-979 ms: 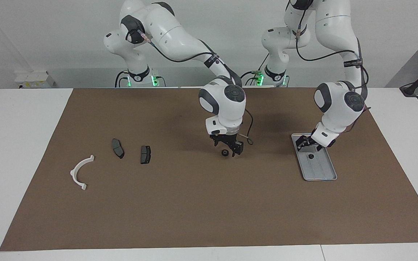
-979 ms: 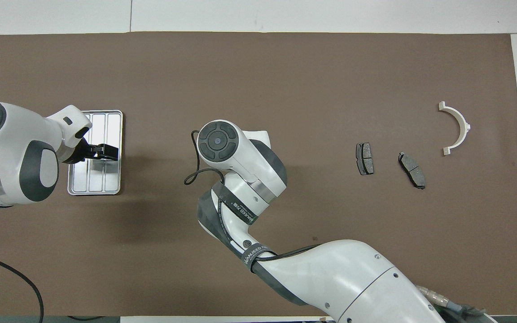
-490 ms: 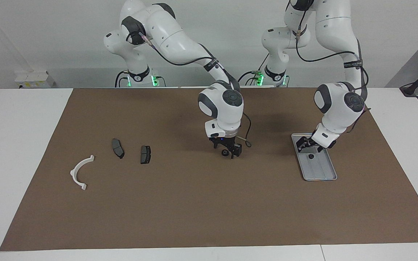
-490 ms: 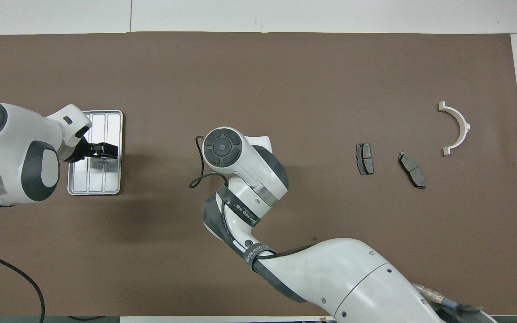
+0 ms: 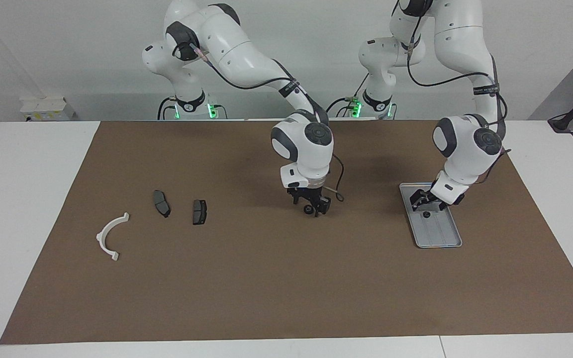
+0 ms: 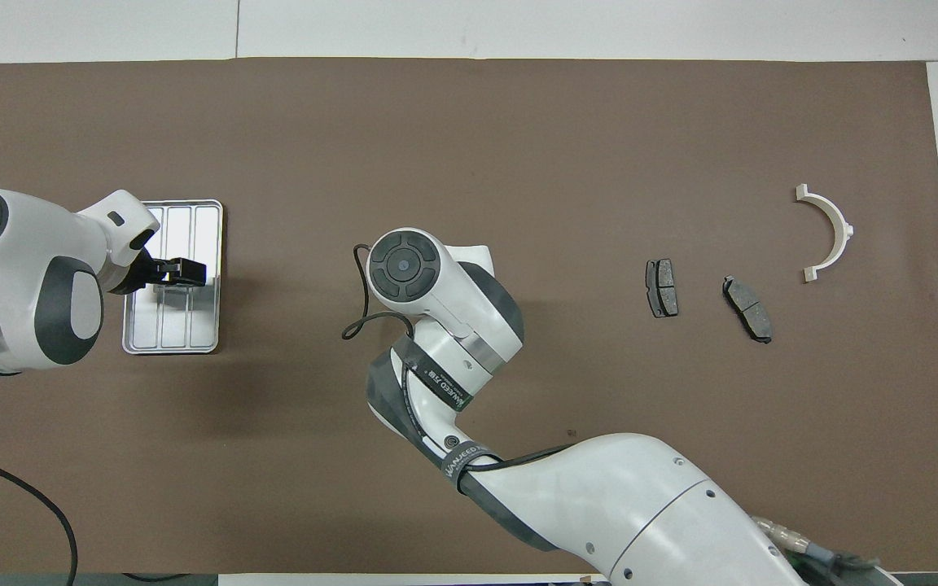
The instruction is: Place bearing gear from tray to pile
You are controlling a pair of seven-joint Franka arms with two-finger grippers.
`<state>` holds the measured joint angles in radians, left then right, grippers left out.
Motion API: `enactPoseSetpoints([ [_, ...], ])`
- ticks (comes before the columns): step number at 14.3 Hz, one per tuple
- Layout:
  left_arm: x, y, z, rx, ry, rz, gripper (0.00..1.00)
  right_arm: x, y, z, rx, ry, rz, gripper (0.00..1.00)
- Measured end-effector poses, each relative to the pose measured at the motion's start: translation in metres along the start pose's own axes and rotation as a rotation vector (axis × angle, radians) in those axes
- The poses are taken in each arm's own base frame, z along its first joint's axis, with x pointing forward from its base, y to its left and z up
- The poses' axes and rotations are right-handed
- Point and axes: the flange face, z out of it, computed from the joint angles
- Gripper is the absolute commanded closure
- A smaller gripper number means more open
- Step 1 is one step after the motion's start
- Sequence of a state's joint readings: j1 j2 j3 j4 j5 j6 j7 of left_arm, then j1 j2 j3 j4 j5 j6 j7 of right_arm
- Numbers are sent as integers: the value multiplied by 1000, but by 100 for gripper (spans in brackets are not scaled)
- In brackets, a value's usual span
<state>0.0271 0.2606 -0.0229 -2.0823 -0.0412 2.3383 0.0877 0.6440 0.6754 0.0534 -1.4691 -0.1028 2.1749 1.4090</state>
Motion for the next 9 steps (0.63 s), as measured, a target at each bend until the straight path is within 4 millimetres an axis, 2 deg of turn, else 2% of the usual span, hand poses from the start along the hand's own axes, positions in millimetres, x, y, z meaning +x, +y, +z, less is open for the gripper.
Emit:
enactPoseSetpoints([
  [5, 1, 2, 4, 0, 1, 4, 15, -1, -1, -2, 4, 0, -1, 38],
  [7, 2, 2, 5, 0, 6, 5, 20, -2, -2, -2, 5, 0, -1, 51],
  [8, 2, 3, 6, 0, 8, 6, 26, -2, -2, -2, 5, 0, -1, 60],
  [9, 2, 4, 7, 0, 8, 8, 37, -2, -2, -2, 5, 0, -1, 71],
])
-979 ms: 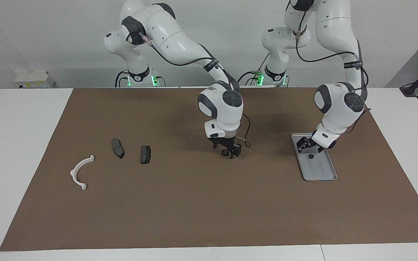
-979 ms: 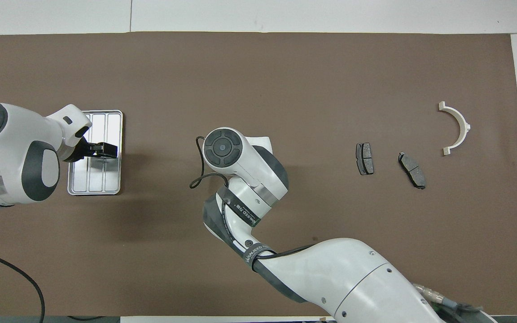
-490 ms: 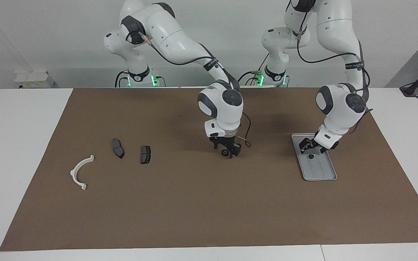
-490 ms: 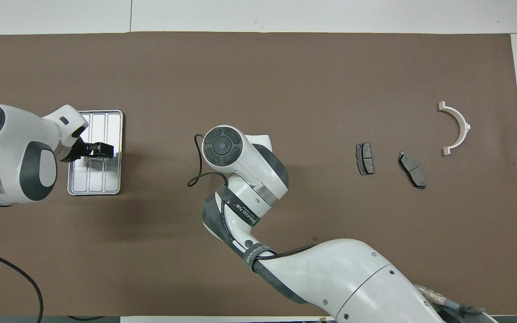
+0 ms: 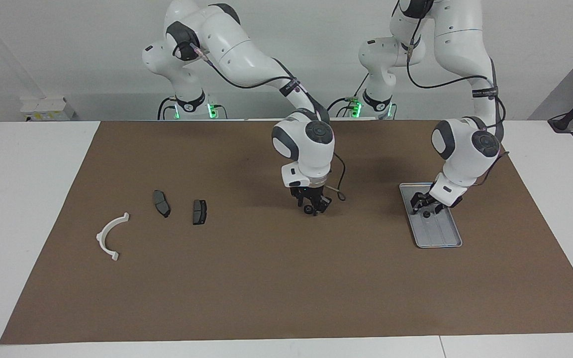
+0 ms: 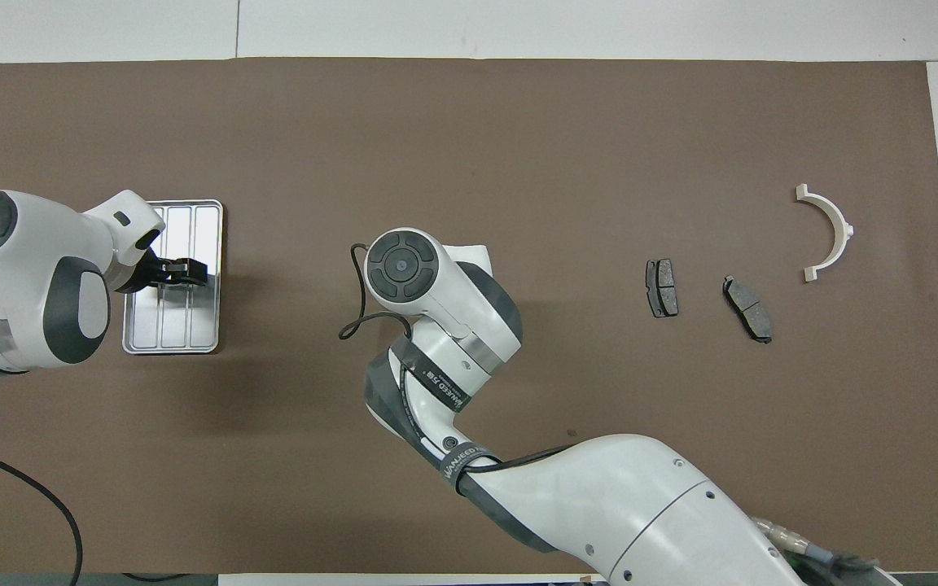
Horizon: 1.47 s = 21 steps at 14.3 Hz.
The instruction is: Place bearing gear from tray to pile
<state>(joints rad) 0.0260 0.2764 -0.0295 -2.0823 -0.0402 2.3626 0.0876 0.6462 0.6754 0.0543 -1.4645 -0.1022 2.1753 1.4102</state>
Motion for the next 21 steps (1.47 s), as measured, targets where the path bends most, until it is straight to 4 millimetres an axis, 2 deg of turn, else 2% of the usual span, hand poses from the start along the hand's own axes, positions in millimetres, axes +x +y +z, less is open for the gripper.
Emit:
enactPoseSetpoints([
  [4, 2, -2, -3, 8, 9, 3, 76, 0, 0, -2, 3, 1, 0, 100],
  [6, 3, -3, -5, 13, 14, -1, 89, 0, 0, -2, 3, 1, 0, 100],
  [8, 3, -2, -6, 12, 15, -1, 93, 0, 0, -2, 0, 1, 0, 100],
  [10, 3, -2, -6, 12, 15, 0, 94, 1, 2, -3, -26, -2, 1, 100],
  [13, 7, 4, -10, 11, 16, 7, 94, 14, 3, -18, -70, -3, -8, 100],
  [15, 17, 7, -28, 8, 2, 10, 94, 34, 4, -37, -86, -1, -23, 100],
  [17, 30, 12, -56, 6, -3, 8, 94, 60, 10, -65, -93, -3, -54, 100],
  [18, 35, 22, -68, 5, -4, -4, 94, 75, 16, -82, -98, -5, -80, 100],
  [19, 38, 41, -75, 7, -5, -24, 94, 91, 25, -100, -104, -9, -113, 100],
  [20, 38, 72, -78, 23, -6, -46, 94, 107, 35, -117, -108, -13, -148, 100],
  [21, 34, 113, -76, 52, -5, -74, 94, 124, 47, -136, -109, -22, -182, 100],
])
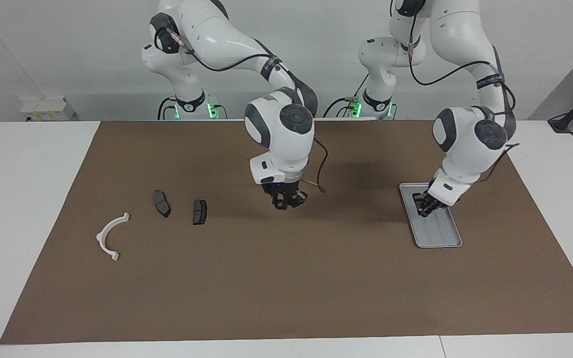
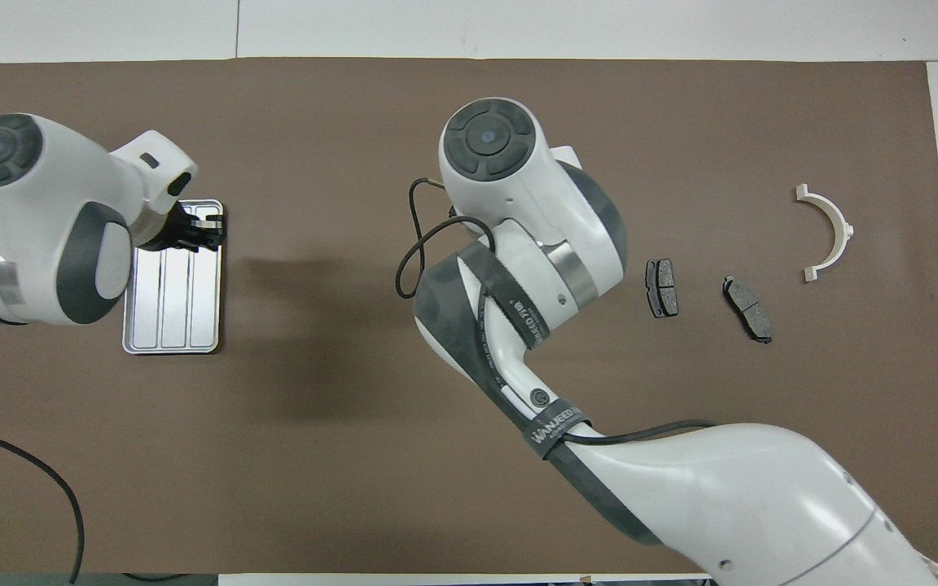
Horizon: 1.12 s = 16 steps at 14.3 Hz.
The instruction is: Place bearing gear from tray to pile
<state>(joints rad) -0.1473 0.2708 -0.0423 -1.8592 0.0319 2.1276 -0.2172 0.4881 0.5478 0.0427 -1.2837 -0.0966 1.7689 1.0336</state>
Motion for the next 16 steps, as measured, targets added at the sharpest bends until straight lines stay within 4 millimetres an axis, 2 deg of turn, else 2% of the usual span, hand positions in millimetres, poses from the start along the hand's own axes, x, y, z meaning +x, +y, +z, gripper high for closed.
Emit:
enactPoseSetpoints([
  [3, -40, 127, -1, 27, 11, -57, 94, 39, 58, -44, -2, -41, -111, 100],
  [5, -68, 187, 1, 27, 17, -87, 94, 67, 97, -62, 3, -53, -205, 100],
  [7, -81, 228, 10, 19, 26, -111, 94, 101, 137, -66, 5, -64, -301, 100],
  [9, -79, 245, 23, -4, 43, -127, 94, 136, 176, -55, 8, -79, -380, 100],
  [11, -74, 252, 37, -34, 63, -131, 94, 163, 209, -38, 16, -83, -438, 100],
  [13, -70, 254, 45, -49, 78, -133, 94, 181, 231, -14, 29, -67, -478, 100],
  [16, -70, 254, 49, -47, 75, -134, 93, 198, 257, 34, 49, -25, -518, 100],
])
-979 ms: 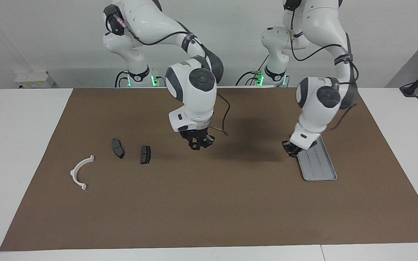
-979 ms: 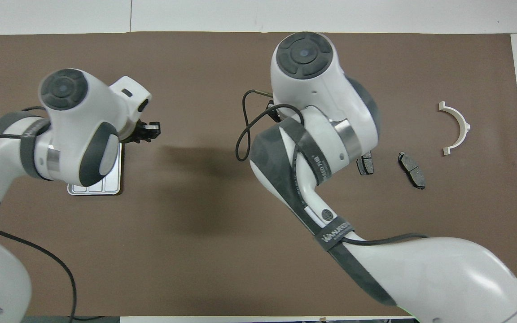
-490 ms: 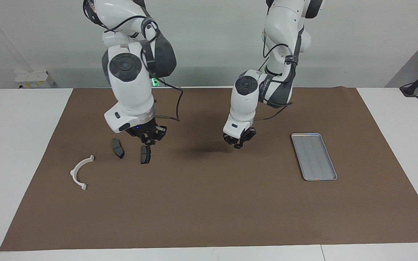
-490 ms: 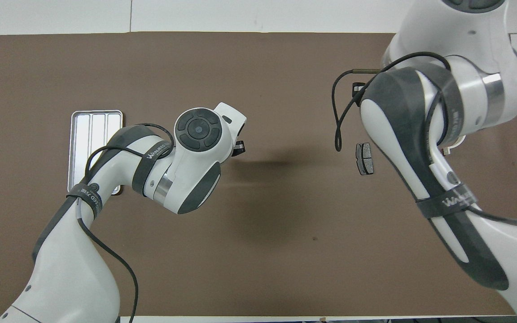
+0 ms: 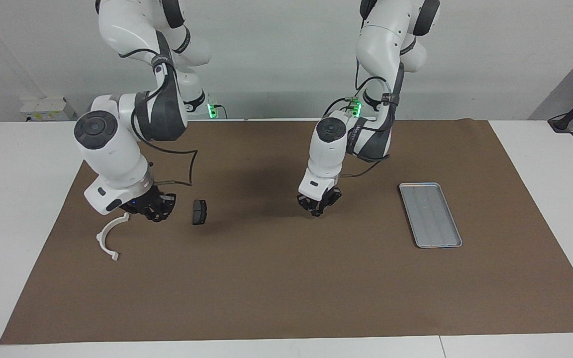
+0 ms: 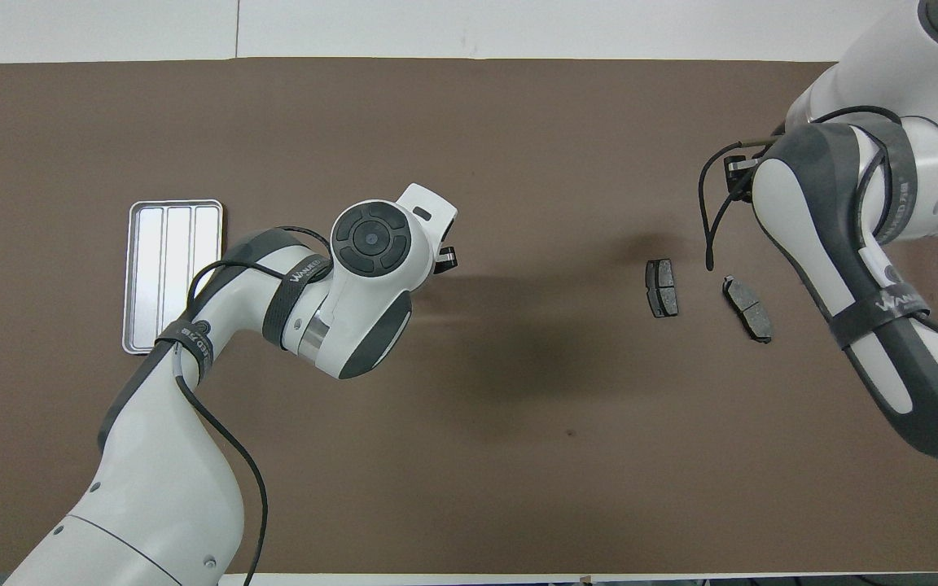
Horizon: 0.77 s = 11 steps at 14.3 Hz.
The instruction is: Place bearing gear from tray to pile
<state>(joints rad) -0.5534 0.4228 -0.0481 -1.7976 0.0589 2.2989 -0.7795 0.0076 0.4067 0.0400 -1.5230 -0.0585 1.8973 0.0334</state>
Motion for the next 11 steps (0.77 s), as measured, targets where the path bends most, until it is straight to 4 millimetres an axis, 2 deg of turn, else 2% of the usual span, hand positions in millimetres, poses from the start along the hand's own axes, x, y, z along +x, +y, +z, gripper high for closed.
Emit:
enactPoseSetpoints([
  [3, -5, -2, 9, 11, -13, -2, 93, -4, 18, 45, 4, 40, 2, 100],
  [6, -8, -5, 17, 13, -13, -1, 93, -7, 26, 79, 7, 59, 14, 100],
  [9, -10, -7, 21, 18, -18, 0, 93, -1, 38, 110, 10, 81, 10, 100],
  [11, -12, -8, 23, 19, -20, 0, 87, 3, 47, 130, 10, 96, -4, 100],
])
